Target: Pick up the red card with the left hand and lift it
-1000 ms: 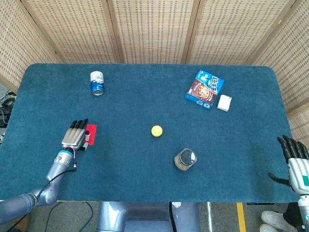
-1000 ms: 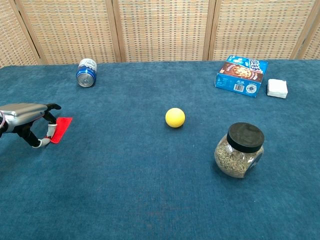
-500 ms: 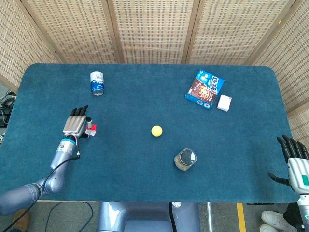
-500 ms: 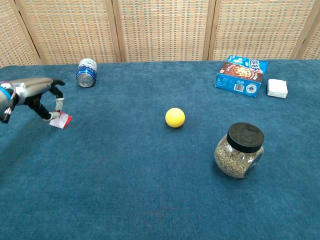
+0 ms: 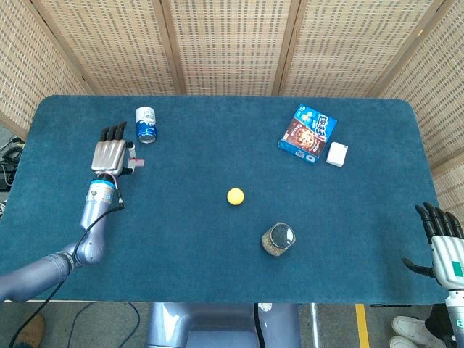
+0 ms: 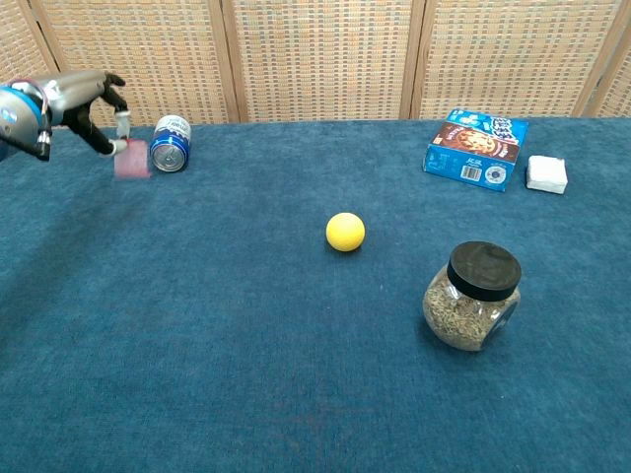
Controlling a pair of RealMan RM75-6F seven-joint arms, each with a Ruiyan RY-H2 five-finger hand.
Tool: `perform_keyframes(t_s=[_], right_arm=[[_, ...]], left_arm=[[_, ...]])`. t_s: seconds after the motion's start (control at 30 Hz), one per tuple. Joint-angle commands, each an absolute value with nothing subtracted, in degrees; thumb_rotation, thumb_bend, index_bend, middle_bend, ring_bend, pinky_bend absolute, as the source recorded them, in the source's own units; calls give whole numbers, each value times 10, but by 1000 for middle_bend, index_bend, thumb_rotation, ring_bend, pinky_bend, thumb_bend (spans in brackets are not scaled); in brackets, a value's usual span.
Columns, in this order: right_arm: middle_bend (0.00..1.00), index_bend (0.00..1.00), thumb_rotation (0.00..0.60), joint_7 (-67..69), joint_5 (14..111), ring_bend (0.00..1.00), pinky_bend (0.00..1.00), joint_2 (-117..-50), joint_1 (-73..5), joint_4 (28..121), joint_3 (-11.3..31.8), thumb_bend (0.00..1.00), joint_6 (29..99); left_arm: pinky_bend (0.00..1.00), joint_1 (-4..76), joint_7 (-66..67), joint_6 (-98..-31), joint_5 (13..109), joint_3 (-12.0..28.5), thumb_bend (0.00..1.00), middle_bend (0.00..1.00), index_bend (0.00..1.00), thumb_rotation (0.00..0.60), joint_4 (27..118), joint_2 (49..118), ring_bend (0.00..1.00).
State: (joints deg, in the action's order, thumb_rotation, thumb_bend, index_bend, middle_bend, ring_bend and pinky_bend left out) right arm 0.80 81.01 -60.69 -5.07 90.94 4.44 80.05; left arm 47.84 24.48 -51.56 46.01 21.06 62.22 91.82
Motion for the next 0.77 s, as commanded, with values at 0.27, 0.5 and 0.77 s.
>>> perform_keyframes(t_s=[0.27,0.5,0.77], right_arm=[[0,0,600,3,811,0,0,-608,-50,912,44,0,803],[0,0,600,6,819,0,0,-604,-46,918,43,0,814],[0,0,600,6,824,0,0,-601,-44,923,43,0,821]], left_arm=[[0,452,150,-539,553,200,494,0,639,600,731,859,0],[0,398,41,-521,674,133,482,0,639,600,921,767,0],[0,402,-18,-476,713,111,479,0,639,600,990,724,0]])
